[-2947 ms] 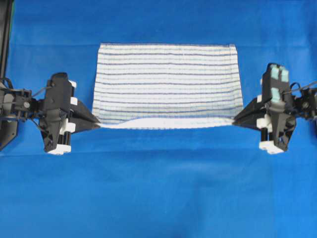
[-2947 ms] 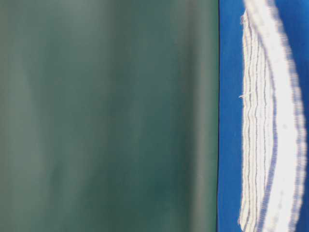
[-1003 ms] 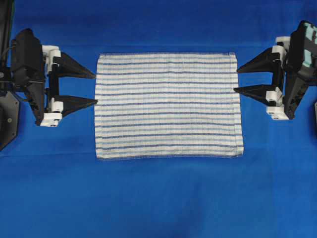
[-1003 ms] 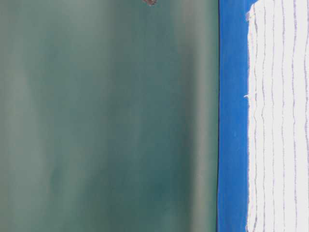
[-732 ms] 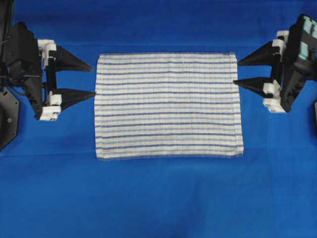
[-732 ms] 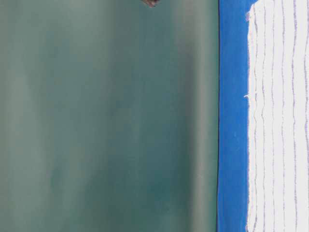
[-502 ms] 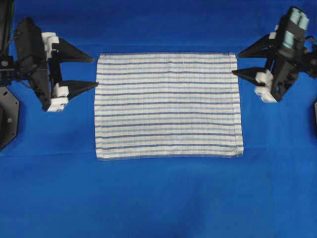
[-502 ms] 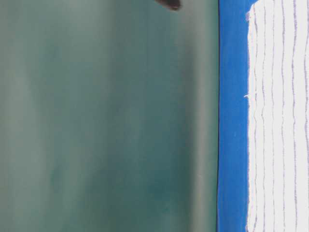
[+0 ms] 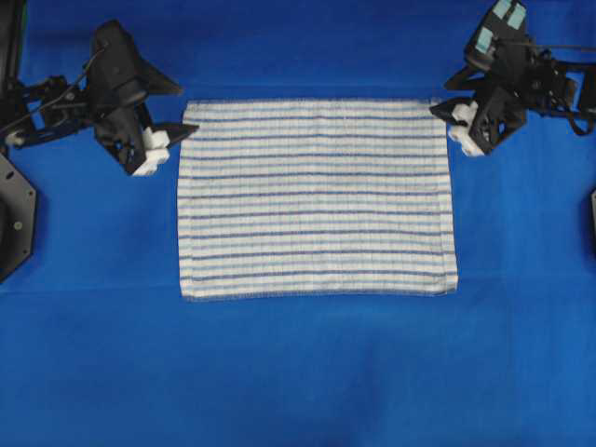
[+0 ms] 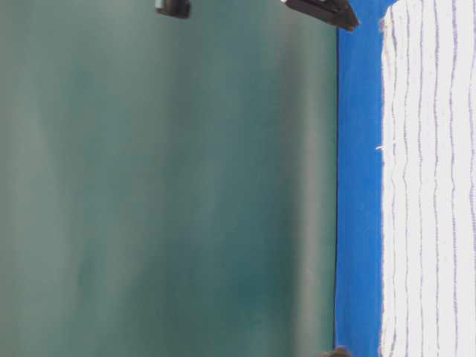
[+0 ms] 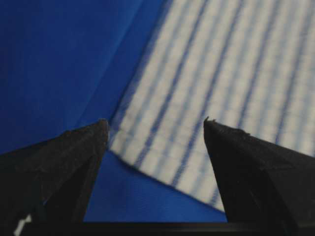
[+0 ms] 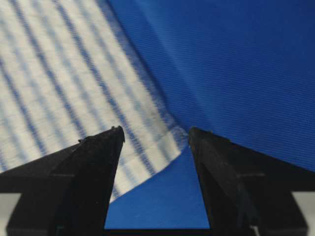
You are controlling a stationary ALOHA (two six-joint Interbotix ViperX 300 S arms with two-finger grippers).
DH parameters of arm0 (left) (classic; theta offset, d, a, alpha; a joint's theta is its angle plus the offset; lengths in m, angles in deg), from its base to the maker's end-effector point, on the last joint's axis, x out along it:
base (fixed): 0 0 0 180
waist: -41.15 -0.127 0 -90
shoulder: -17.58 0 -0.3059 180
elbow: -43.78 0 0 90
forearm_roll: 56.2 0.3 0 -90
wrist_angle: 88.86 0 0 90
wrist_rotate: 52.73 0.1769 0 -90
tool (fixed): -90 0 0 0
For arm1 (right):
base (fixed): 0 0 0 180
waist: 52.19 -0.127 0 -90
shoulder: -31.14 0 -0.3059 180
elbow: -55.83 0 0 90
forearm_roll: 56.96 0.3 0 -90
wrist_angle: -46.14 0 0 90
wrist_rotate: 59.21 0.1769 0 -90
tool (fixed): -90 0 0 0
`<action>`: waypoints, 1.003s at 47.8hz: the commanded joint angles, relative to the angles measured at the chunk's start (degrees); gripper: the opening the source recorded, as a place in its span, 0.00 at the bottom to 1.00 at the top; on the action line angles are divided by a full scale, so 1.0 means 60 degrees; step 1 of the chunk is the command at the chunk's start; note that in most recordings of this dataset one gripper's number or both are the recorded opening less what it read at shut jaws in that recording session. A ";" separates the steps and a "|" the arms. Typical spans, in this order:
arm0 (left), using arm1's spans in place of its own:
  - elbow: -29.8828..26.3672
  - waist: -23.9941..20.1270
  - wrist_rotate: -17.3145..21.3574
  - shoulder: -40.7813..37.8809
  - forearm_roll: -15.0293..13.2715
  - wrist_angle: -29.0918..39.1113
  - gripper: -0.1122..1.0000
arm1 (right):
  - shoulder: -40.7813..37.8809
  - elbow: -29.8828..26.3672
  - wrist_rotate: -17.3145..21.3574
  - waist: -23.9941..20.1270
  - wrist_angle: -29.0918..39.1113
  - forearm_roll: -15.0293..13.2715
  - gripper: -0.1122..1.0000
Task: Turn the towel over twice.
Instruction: 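Pinch the towel's far corners again with both grippers, then lift the far corners with both grippers and pull them back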
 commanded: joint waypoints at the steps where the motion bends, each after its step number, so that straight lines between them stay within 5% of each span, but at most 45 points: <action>1: -0.0249 -0.0264 0.0073 -0.0439 0.0015 -0.0425 0.76 | -0.0293 -0.0220 -0.0015 0.0249 -0.0352 -0.0073 0.65; 25: -0.0571 -0.0557 0.0088 -0.2168 0.0015 -0.0630 0.71 | -0.1611 -0.0498 -0.0029 0.0425 -0.0615 -0.0220 0.64; 32: -0.0586 -0.0688 0.0103 -0.2271 0.0015 -0.0161 0.49 | -0.1597 -0.0439 -0.0073 0.0410 -0.0586 -0.0234 0.55; 39: -0.0615 -0.0791 0.0117 -0.2256 0.0015 0.0176 0.15 | -0.1553 -0.0352 -0.0132 0.0410 -0.0527 -0.0234 0.20; 48: -0.0747 -0.0850 0.0234 -0.2197 0.0015 0.0205 0.13 | -0.1450 -0.0264 -0.0132 0.0410 -0.0586 -0.0205 0.15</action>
